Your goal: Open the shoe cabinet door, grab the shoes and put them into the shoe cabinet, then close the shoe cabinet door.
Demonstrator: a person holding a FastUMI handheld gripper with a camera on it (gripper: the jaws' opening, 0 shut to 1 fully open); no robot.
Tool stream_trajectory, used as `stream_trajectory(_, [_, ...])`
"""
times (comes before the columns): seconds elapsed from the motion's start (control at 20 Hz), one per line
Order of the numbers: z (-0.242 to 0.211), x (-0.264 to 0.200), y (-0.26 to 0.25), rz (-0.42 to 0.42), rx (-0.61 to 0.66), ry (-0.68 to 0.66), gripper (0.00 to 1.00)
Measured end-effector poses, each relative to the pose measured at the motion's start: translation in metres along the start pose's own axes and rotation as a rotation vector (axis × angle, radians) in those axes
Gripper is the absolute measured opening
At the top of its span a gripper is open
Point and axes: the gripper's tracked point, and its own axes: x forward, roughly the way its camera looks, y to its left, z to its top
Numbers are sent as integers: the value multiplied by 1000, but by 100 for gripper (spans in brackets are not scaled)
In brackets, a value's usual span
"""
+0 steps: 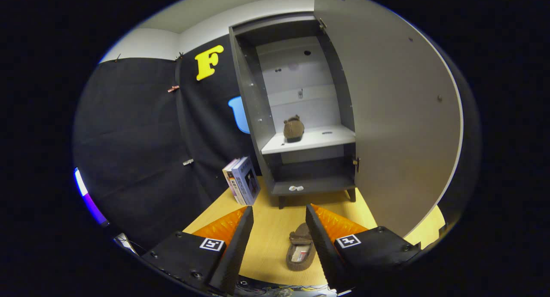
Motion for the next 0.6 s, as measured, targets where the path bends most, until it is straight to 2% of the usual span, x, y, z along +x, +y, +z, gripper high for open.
stream_trajectory(0.4, [-132, 70, -6, -107, 23, 280, 80])
stream_trajectory(0.6, [-179, 106, -16, -156, 31, 385, 80])
